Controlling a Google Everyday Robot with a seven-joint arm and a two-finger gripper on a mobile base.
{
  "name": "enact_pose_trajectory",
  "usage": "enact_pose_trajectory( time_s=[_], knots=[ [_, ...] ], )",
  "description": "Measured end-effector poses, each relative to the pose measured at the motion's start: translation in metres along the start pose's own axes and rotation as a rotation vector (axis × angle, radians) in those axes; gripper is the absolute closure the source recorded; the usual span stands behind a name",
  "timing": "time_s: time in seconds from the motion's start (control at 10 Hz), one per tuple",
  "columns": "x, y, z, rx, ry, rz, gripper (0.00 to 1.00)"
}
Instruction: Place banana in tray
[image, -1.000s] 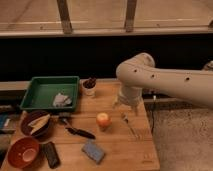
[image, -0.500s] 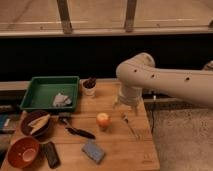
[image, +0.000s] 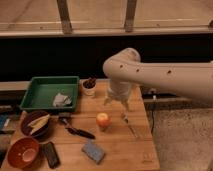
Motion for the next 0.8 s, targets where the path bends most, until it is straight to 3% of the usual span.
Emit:
enact_pose_trajectory(
  time_s=[0.2, 0.5, 0.8],
  knots=[
    [-0.003, 0.060, -0.005, -0.028, -0.007, -0.098, 0.35],
    [0.005, 0.128, -0.004, -0.067, -0.005, -0.223, 0.35],
    [0.003, 0.127, -0.004, -0.062, -0.005, -0.224, 0.35]
  ],
)
